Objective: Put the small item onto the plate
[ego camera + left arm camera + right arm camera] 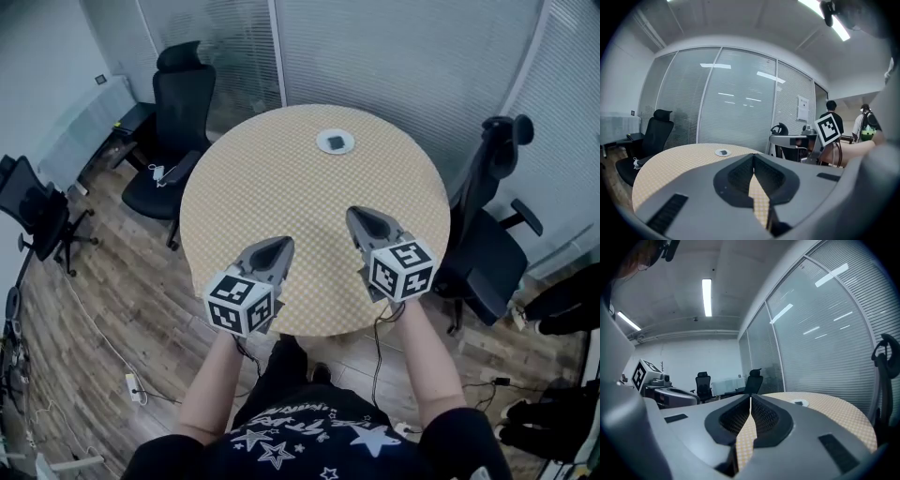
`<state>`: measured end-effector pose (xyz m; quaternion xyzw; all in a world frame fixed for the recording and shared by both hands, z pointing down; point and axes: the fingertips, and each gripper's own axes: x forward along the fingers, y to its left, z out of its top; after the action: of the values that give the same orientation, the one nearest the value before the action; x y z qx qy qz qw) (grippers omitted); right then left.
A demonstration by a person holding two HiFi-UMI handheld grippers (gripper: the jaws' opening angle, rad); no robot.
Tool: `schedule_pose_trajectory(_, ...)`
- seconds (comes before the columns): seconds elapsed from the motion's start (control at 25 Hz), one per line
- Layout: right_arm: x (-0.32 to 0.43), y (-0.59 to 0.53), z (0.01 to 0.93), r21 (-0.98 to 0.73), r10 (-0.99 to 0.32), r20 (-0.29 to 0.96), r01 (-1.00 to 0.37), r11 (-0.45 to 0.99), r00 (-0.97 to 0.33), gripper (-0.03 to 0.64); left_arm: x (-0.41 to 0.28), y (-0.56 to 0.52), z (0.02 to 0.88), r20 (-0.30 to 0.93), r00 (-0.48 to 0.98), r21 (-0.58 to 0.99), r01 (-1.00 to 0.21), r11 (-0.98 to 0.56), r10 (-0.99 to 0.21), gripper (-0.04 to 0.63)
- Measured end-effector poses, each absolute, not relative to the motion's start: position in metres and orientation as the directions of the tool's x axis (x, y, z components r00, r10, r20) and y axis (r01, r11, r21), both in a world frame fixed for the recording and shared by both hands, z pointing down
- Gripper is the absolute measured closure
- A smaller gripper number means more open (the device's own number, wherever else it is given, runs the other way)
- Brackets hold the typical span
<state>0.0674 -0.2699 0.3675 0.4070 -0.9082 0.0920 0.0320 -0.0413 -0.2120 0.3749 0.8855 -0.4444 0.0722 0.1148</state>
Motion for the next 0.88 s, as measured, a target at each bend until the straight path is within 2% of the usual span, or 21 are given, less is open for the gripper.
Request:
schedule_pose_trajectory(0.44,0.064,-0.206,0.403,-0.172,-0.692,0.161,-0.71,0.683,-0.704,0.586,-0.047,-0.156,0.397,0.257,0.568,0.185,-0.823,-0.537,-0.782,0.588)
schedule_pose_trajectory(0.88,0.037,-0.153,0.383,-0.097,-0.708,0.13,-0.72,0.687,-0.694,0.588,-0.074,-0.106,0.391,0.24,0.563,0.178,-0.826,-0.535,-0.791,0.589)
